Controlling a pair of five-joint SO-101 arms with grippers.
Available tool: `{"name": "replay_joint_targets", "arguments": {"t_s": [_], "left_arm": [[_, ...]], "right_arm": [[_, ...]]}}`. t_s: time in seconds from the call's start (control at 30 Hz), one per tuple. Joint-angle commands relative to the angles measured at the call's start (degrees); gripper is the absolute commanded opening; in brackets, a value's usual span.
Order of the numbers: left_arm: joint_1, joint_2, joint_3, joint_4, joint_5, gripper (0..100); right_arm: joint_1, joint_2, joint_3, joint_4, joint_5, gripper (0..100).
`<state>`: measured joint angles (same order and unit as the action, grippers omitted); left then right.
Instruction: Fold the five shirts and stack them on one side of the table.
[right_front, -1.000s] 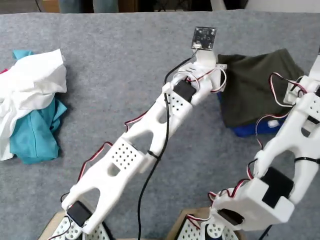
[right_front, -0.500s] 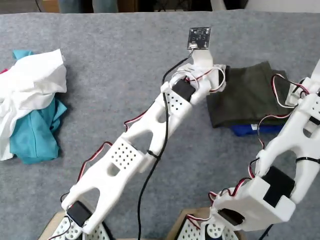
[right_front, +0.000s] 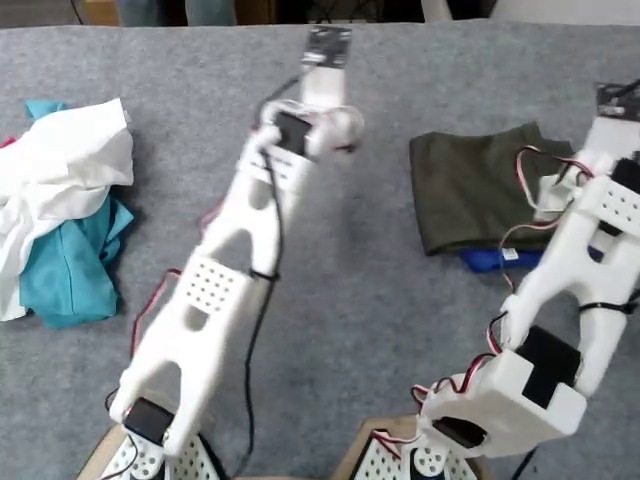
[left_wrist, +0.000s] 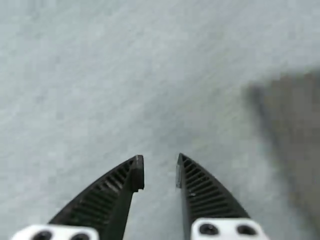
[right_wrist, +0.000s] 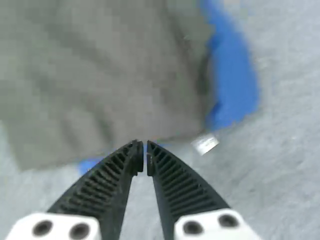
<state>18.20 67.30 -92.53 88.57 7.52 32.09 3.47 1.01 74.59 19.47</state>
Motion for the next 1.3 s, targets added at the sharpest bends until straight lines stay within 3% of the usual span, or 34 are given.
{"name": "replay_joint_targets", "arguments": {"t_s": [0.0, 0.07, 0.23, 0.47, 0.57, 0.67, 0.77, 0.83, 1.03, 1.2, 1.27], "left_arm": [[-5.3, -7.9, -2.9, 9.1, -8.5, 4], [-8.3, -10.8, -2.4, 12.7, -11.3, 3], [-22.6, -20.0, 5.1, 12.6, -8.5, 3], [-44.8, -41.2, 31.8, 12.5, -8.8, 3], [-51.2, -49.5, 42.6, 12.3, -12.7, 3], [-54.0, -54.0, 53.3, 12.0, -16.3, 9], [-56.0, -54.2, 62.4, 8.9, -14.2, 21], [-57.1, -53.9, 67.6, 4.0, -12.2, 24], [-57.4, -51.1, 79.3, -11.6, -11.3, 22], [-57.4, -51.1, 77.3, -10.9, -11.2, 2], [-57.4, -51.1, 75.6, -8.4, -11.2, 5]], "right_arm": [[-4.8, -6.6, -4.4, 10.2, -0.7, 1.5], [-7.6, -9.7, -3.8, 14.9, -0.7, 1.5], [-12.0, -16.3, 1.9, 18.1, -3.0, 1.5], [-14.8, -22.7, 11.9, 17.9, -3.4, 1.5], [-17.3, -23.8, 15.2, 17.7, -3.4, 1.5], [-20.7, -23.9, 16.2, 17.7, -6.2, 1.5], [-24.8, -23.7, 16.3, 17.7, -8.4, 1.5], [-27.5, -23.7, 16.4, 17.7, -8.8, 1.5], [-31.0, -23.7, 16.6, 16.4, -10.5, 1.5], [-30.8, -23.7, 16.7, 16.9, -10.7, 1.5], [-30.7, -23.8, 16.7, 16.9, -10.7, 1.5]]}}
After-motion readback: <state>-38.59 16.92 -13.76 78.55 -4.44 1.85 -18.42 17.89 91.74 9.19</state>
